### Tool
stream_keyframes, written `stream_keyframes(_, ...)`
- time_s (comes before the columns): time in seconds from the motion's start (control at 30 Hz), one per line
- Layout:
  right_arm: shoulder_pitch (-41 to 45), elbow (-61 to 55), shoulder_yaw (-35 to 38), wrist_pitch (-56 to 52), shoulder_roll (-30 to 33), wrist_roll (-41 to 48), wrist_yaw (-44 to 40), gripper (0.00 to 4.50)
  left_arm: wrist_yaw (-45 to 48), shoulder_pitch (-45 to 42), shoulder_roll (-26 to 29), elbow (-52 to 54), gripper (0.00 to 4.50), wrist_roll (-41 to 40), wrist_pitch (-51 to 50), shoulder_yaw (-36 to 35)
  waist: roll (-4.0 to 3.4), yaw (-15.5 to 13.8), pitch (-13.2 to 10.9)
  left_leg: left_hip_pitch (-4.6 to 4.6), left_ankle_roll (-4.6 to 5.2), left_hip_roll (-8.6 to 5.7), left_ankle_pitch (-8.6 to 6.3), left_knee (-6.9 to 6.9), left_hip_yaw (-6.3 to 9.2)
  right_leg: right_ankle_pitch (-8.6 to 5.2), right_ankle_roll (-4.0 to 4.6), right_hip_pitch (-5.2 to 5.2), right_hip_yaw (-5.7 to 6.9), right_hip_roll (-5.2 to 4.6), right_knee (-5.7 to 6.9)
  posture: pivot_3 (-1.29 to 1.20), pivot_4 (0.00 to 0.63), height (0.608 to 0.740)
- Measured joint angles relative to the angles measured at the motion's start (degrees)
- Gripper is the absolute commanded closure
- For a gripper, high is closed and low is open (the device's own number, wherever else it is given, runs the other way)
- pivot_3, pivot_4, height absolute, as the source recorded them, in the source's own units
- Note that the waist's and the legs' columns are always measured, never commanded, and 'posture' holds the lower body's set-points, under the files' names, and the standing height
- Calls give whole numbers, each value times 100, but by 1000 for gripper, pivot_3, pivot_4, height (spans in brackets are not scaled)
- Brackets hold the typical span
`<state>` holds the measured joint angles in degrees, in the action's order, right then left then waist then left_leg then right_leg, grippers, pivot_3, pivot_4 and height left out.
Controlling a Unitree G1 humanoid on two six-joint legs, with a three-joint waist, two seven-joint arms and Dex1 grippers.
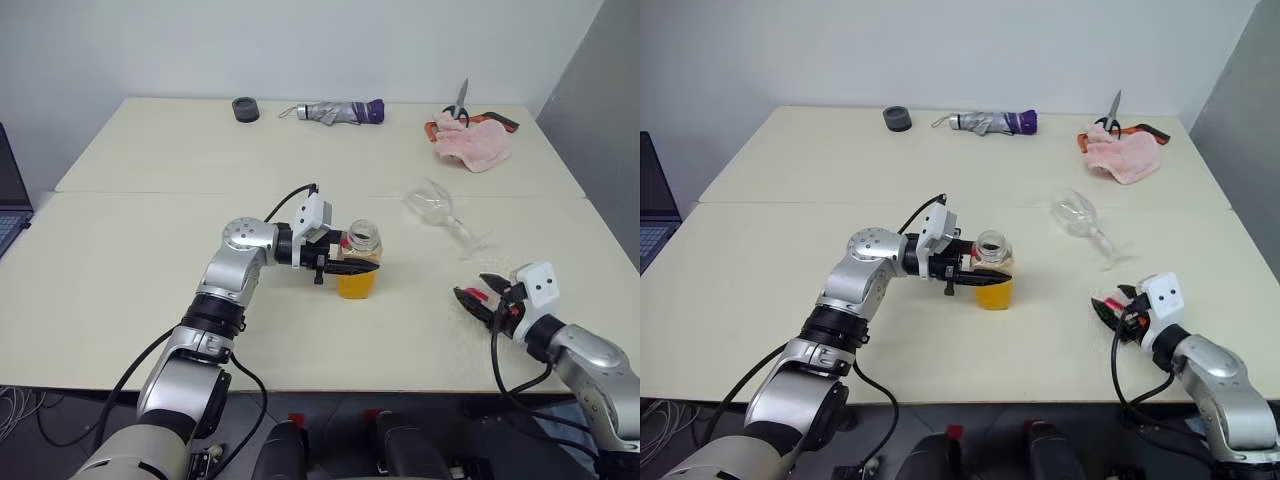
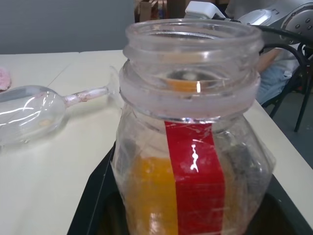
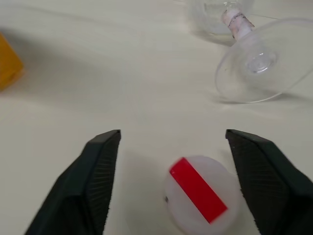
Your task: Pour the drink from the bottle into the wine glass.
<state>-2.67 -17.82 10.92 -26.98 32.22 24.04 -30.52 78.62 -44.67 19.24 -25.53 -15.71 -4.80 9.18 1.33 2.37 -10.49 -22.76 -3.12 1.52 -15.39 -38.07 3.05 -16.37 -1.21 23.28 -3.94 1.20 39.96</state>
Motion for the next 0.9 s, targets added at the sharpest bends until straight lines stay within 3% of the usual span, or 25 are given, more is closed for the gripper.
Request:
stream_keyframes(0.27, 270, -975, 299, -710, 519, 959, -439, 0, -369, 175, 206, 106, 2722, -113, -187, -348, 0, -1, 0, -1, 0, 1, 0, 0, 4, 0, 0, 0, 2, -1, 0, 0, 150, 740)
stream_keyframes(0.43, 1317, -1684, -390, -1262, 755, 1514, -753, 0, -1109, 269, 370, 164, 2722, -226, -314, -969, 0, 35, -1, 2, 0, 7, 0, -1, 12, 0, -1, -4, 9, 3, -1, 0, 150, 740)
stream_keyframes(0.7, 2906, -728, -1992, -1090, -87, 868, -956, 0, -2595, 676, 641, 172, 2730, 2, -9, -1608, 0, 5, -1, -5, -1, 1, 0, -2, 12, 1, 2, 3, 15, -19, -2, 0, 150, 740)
stream_keyframes(0.9, 3569, 220, -2739, -717, -732, 124, -1069, 0, -3520, 921, 818, 165, 2731, 126, 87, -1965, 0, -49, -1, -11, -1, 6, 0, -2, 18, 1, 2, 6, 22, -31, -2, 0, 150, 740)
